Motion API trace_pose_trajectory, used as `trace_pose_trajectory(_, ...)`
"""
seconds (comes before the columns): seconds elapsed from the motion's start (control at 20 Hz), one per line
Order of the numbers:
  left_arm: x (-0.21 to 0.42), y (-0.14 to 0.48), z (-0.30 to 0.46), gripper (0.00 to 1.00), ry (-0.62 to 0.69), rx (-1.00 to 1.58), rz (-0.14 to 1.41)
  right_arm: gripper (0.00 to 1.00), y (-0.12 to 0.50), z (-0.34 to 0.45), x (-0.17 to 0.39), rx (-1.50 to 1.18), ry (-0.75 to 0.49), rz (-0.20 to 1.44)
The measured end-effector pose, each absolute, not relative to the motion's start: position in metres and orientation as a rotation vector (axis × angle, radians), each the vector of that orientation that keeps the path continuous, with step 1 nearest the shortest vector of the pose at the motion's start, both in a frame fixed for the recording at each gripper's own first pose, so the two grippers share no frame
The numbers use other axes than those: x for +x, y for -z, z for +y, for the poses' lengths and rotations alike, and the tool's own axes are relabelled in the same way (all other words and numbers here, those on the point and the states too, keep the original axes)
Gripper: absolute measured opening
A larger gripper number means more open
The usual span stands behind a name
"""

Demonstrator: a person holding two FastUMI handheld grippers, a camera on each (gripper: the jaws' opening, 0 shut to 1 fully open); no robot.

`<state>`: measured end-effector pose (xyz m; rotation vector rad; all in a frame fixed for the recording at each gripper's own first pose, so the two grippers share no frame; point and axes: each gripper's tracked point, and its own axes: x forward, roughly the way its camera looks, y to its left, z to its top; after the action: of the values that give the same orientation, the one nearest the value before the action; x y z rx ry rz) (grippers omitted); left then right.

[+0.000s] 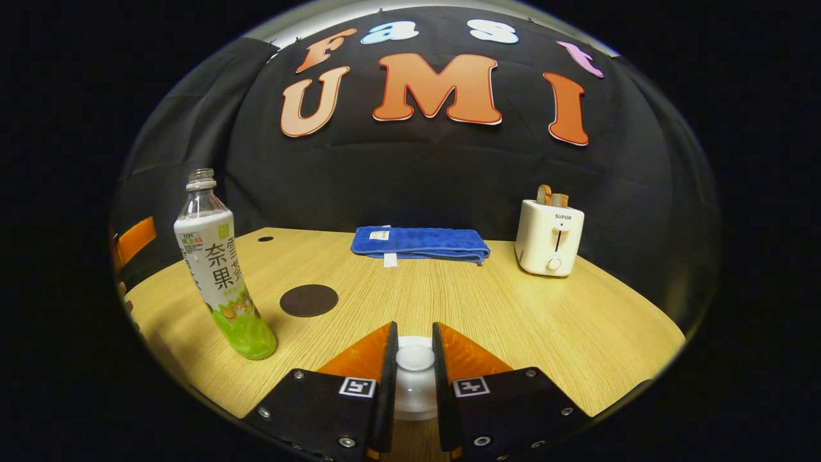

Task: Open the teacup lid with one hand, grasp the water bottle and pour water into the teacup with the other hand; after pouring, place the water bottle on the coaster and then close the teacup lid.

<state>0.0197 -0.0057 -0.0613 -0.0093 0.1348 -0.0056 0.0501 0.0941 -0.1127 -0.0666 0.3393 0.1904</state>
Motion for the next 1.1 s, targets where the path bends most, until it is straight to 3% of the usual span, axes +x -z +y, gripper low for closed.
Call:
trace_pose_trajectory(0.25,0.019,0.062,-0.007,0.98,0.011,-0.009,0.137,0.20,0.112,0.094,0.050,-0.067,-0.190,0.335)
trace_pose_trajectory(0.75,0.015,0.052,-0.012,0.98,0.015,0.012,0.111,0.19,0.074,0.079,0.045,-0.017,-0.178,0.276)
trace_pose_trajectory(1.1,-0.012,0.050,-0.078,0.98,0.179,-0.005,0.128,0.19,0.068,0.039,0.030,0.025,-0.113,0.273)
